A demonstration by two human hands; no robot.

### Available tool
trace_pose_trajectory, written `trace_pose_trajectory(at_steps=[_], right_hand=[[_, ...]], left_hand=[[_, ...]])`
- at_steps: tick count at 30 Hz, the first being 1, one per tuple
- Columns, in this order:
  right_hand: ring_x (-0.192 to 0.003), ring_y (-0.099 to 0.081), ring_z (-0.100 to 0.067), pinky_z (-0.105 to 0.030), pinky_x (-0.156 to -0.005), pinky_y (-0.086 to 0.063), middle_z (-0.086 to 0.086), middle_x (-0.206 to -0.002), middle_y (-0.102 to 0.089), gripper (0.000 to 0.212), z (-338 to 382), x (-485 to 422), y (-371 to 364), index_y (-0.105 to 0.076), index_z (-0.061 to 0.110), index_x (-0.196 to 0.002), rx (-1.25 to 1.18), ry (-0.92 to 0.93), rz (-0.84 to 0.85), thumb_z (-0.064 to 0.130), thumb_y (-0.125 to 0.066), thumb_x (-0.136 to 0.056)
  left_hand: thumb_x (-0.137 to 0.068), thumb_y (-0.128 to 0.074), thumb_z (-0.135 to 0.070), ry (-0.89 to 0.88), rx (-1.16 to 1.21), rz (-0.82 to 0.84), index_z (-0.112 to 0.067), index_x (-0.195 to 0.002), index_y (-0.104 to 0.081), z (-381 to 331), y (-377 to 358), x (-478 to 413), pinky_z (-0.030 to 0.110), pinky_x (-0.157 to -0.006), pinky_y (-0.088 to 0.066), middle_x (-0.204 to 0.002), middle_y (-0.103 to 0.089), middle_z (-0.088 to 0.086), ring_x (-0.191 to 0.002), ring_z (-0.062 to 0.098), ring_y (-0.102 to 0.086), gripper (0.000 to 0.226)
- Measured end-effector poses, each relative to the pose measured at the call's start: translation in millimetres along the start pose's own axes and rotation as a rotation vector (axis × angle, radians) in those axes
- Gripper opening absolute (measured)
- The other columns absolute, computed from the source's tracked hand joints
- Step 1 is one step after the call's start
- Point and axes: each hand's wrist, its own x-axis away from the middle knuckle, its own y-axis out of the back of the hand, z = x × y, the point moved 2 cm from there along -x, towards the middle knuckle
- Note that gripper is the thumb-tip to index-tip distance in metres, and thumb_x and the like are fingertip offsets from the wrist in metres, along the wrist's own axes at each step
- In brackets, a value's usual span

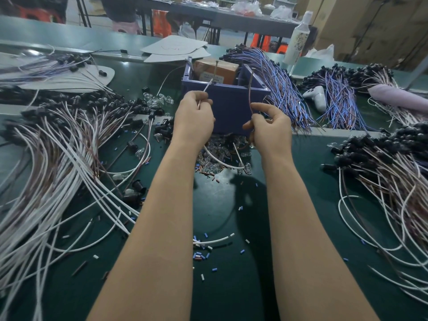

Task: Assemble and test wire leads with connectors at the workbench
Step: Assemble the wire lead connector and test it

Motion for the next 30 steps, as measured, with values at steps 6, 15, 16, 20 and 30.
trace_pose_trajectory(at_steps=[6,15,16,20,30], right_hand=[[-0.072,-0.065,-0.018,-0.029,-0.065,-0.051,-0.004,-0.071,-0.071,0.016,-14,-1,0,-0.064,0.012,-0.088,0.349,-0.102,0.134,0.02,-0.051,-0.094],[-0.081,-0.055,-0.03,-0.028,-0.064,-0.039,-0.012,-0.081,-0.06,0.015,-24,7,-13,-0.063,0.006,-0.088,0.83,-0.185,0.247,0.02,-0.061,-0.082],[-0.076,-0.052,-0.029,-0.028,-0.062,-0.036,-0.011,-0.073,-0.055,0.014,-22,8,-12,-0.061,0.006,-0.082,0.802,-0.179,0.239,0.019,-0.06,-0.082],[-0.06,-0.045,-0.021,-0.027,-0.057,-0.035,-0.005,-0.057,-0.048,0.022,-6,9,-9,-0.068,0.002,-0.074,0.529,-0.107,0.241,0.022,-0.063,-0.082],[-0.052,-0.05,-0.005,-0.025,-0.058,-0.043,0.007,-0.06,-0.06,0.022,15,5,-1,-0.066,0.022,-0.067,0.24,0.006,0.361,0.034,-0.066,-0.086]], left_hand=[[-0.093,-0.044,-0.014,0.062,-0.126,-0.002,-0.017,-0.086,-0.056,5,8,-3,0.028,-0.074,-0.047,-0.084,-0.068,-0.002,-0.073,0.015,-0.058,0.015],[-0.096,-0.045,-0.025,0.167,-0.327,0.227,-0.01,-0.085,-0.062,13,5,0,0.028,-0.068,-0.048,-0.072,-0.07,-0.001,-0.059,0.011,-0.053,0.025],[-0.096,-0.045,-0.026,0.169,-0.336,0.243,-0.01,-0.088,-0.062,12,5,1,0.029,-0.068,-0.048,-0.074,-0.071,0.0,-0.06,0.012,-0.053,0.025],[-0.097,-0.047,-0.027,0.09,-0.365,0.267,-0.005,-0.095,-0.067,6,2,7,0.034,-0.08,-0.052,-0.095,-0.072,0.011,-0.081,0.026,-0.063,0.03],[-0.093,-0.059,-0.02,-0.023,-0.232,0.265,-0.013,-0.105,-0.067,-1,7,9,0.022,-0.063,-0.043,-0.089,-0.067,0.001,-0.071,0.005,-0.056,0.017]])
